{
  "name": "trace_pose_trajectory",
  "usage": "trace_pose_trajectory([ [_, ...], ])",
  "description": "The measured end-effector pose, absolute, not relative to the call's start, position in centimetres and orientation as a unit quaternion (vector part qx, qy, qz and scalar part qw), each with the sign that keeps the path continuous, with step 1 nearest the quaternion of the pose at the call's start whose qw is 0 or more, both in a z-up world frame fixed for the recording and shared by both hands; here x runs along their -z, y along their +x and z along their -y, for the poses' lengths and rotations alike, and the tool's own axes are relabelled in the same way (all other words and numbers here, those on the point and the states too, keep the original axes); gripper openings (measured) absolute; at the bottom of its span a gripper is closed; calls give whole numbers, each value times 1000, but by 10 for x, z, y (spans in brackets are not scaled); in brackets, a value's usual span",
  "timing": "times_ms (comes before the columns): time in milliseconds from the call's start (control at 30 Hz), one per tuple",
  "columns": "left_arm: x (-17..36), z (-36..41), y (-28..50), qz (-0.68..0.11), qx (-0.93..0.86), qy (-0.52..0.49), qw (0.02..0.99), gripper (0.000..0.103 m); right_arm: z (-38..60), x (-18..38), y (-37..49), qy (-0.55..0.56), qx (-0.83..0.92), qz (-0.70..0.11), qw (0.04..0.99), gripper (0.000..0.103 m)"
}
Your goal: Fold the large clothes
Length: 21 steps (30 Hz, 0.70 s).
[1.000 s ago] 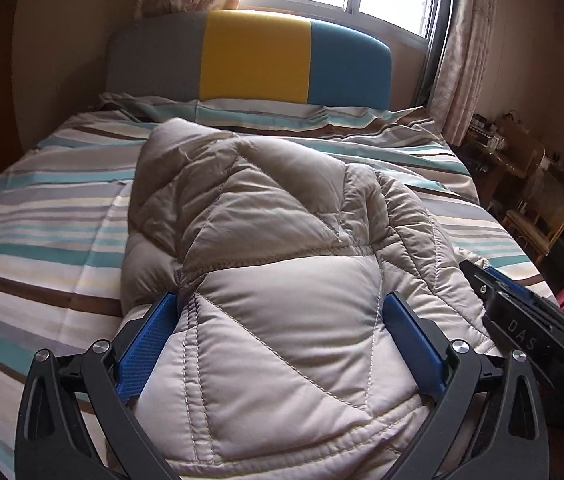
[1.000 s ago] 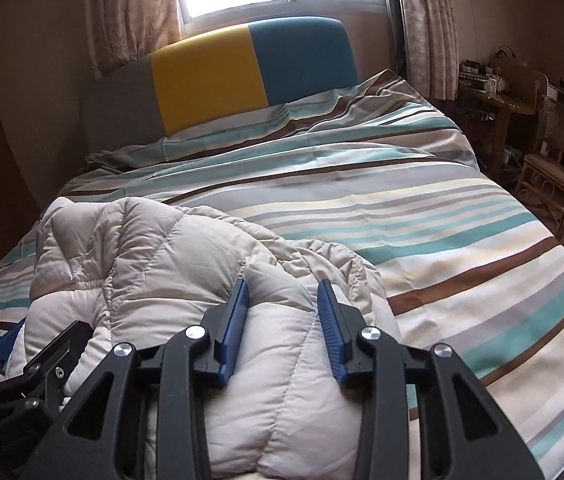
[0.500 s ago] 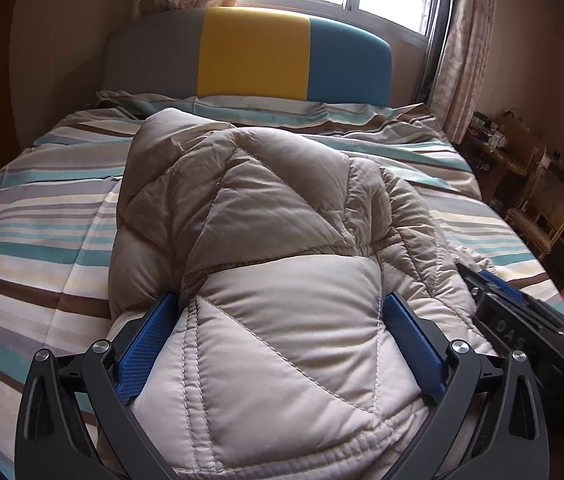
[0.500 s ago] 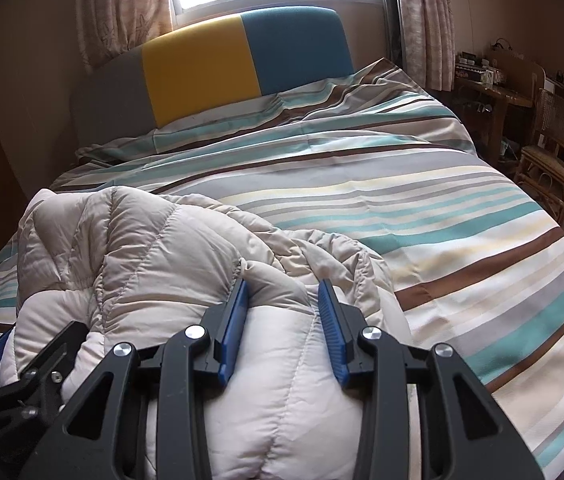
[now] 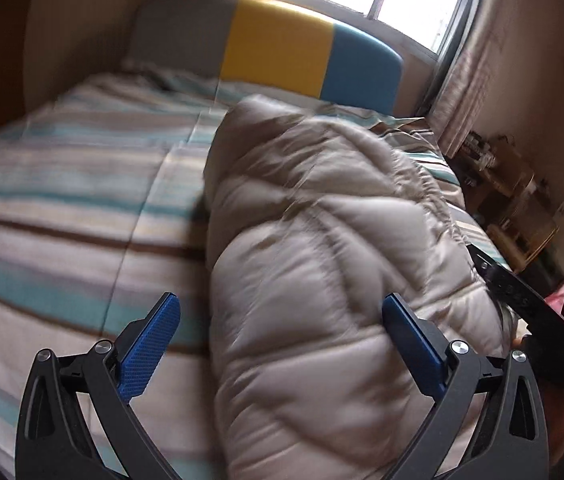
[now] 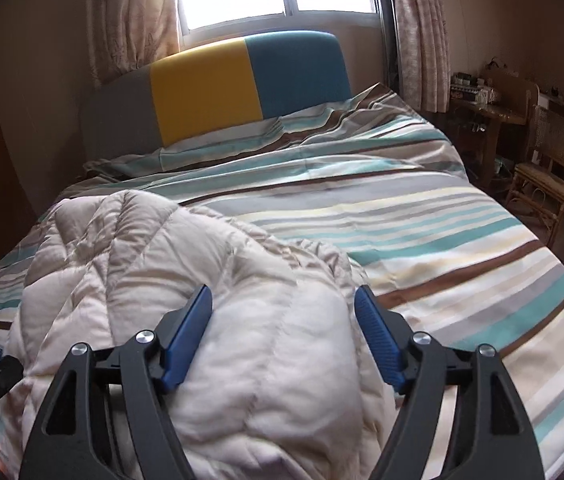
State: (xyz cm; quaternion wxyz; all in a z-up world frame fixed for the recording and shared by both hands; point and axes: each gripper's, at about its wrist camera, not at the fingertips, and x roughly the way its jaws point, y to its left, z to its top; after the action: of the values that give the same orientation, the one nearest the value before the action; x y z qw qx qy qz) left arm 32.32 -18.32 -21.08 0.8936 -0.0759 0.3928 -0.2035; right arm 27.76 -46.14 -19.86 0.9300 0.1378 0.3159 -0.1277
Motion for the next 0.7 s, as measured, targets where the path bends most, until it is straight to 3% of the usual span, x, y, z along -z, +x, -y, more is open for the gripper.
trace_pose_trajectory([
  [67, 218, 172, 326, -421, 217, -113, 873, 100, 462, 197, 268, 145, 126, -322, 927, 87],
  [233, 221, 166, 328, -456, 260, -150, 838, 100, 469, 194, 240, 166, 103, -347, 917, 97],
  [467, 221, 170, 322, -460, 295, -135, 827, 100, 478, 209, 222, 216, 59, -396, 891, 101],
  [700, 233, 176, 339, -490, 323, -141, 797, 100, 505, 245, 234, 356, -15, -439, 825, 101],
])
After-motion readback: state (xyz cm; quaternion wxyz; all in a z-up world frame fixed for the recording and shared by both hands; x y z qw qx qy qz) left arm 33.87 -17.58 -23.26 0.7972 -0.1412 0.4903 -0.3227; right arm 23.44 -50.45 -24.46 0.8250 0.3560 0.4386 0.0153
